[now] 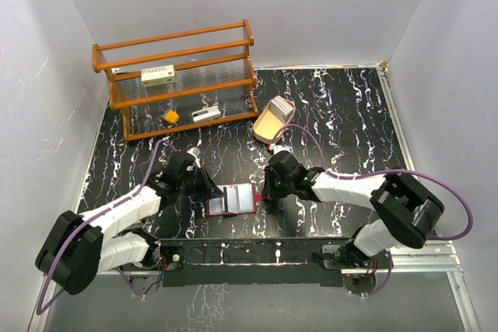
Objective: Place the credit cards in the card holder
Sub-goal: Insert the credit card into the card holder.
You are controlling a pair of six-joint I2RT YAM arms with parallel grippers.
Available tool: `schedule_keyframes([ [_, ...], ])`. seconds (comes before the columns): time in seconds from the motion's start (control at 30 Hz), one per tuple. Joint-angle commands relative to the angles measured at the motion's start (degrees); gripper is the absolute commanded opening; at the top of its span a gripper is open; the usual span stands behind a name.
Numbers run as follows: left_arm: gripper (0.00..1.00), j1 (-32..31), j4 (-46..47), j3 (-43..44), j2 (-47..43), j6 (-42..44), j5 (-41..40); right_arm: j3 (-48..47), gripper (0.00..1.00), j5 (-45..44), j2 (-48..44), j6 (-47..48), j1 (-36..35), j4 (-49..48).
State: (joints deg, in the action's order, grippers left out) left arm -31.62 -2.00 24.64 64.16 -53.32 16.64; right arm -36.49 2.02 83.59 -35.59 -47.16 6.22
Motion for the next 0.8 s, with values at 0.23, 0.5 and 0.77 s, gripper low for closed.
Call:
schedule_keyframes([
  [0.23,0.00,0.23,-2.33,1.50,-1.24,0.67,-1.23,-0.16,0.02,-0.78,0.08,0.48,-0.30,-0.94],
  [0.5,0.00,0.45,-1.97,1.94,-0.07,1.62,-1.28,-0.46,0.02,-0.81,0.17,0.64,-0.30,-0.86],
  [0.77,0.00,1.74,-3.09,2.42,-0.30,3.04,-1.17,-0.07,0.02,-0.65,0.08,0.53,-0.30,-1.16],
])
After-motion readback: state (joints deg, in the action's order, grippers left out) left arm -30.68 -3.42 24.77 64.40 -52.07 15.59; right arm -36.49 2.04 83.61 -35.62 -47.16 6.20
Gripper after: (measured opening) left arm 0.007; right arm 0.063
